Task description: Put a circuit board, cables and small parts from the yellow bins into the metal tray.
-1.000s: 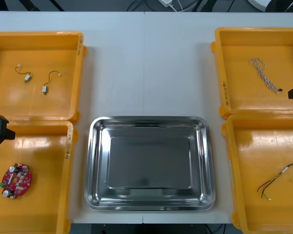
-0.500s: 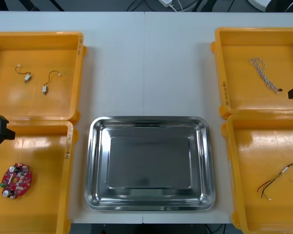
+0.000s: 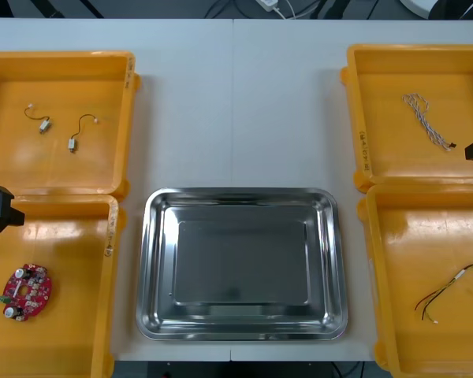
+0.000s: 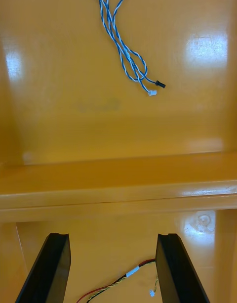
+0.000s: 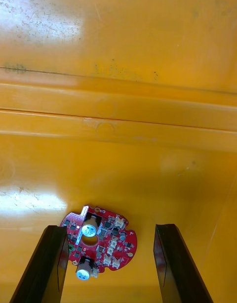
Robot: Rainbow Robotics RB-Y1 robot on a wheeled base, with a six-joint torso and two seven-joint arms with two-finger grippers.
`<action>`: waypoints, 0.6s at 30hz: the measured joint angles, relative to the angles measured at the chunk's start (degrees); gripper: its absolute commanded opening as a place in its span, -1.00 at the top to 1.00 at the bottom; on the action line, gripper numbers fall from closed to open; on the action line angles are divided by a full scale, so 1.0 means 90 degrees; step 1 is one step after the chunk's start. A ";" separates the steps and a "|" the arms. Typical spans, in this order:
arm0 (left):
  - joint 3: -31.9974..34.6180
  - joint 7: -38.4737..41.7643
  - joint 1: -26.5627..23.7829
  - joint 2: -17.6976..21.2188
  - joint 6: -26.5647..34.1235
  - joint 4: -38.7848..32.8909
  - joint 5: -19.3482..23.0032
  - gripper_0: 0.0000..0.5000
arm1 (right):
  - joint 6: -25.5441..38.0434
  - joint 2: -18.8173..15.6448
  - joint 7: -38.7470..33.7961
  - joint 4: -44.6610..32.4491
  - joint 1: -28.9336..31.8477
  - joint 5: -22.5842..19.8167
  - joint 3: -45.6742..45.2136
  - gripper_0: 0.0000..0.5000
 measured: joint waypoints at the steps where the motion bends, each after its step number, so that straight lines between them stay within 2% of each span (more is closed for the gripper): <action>1: 0.0000 0.0000 0.0000 0.0000 0.0000 0.0000 0.0000 -1.00 | 0.0000 0.0000 0.0000 0.0000 0.0000 0.0000 0.0000 -1.00; 18: 0.0000 0.0000 0.0000 0.0000 0.0000 0.0000 0.0000 -1.00 | 0.0000 0.0000 0.0000 0.0000 0.0000 0.0000 0.0000 -1.00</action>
